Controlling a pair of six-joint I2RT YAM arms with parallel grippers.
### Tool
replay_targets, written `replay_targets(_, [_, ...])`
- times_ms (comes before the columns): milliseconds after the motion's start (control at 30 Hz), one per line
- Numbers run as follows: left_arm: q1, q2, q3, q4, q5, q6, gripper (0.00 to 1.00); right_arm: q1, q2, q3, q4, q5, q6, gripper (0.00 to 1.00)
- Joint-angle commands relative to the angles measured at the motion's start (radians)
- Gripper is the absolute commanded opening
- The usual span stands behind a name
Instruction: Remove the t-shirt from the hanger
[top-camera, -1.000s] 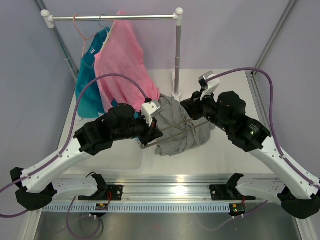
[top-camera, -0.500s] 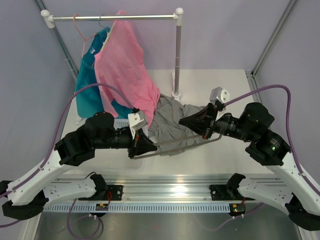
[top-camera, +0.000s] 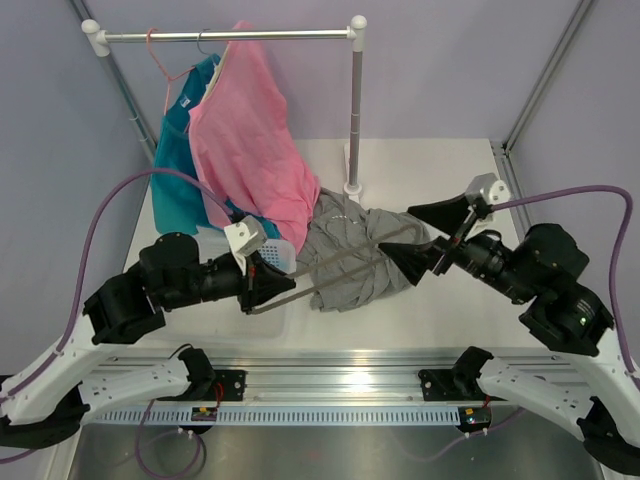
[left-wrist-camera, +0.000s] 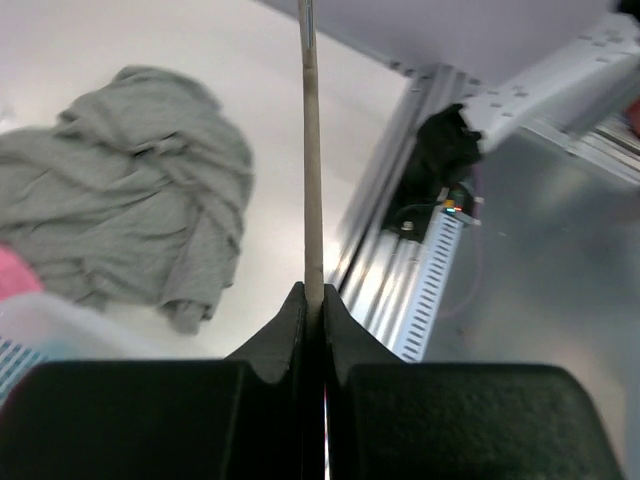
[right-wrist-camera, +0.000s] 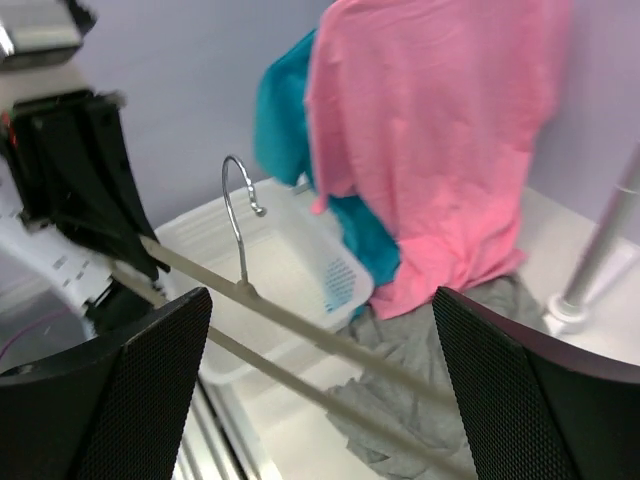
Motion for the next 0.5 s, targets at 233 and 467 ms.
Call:
replay_targets(233, [0.003, 0.172, 0.065, -0.113, -0.672, -0.099, 0.00, -0.001, -0.122, 0.090, -0.097, 0.430, 0.183, 1.00])
replay_targets(467, [0.008, 0.453, 0.369, -0.181, -0.998, -0.082, 0.00, -0.002, -0.216, 0.035, -0.146, 0.412, 0.190, 0.99])
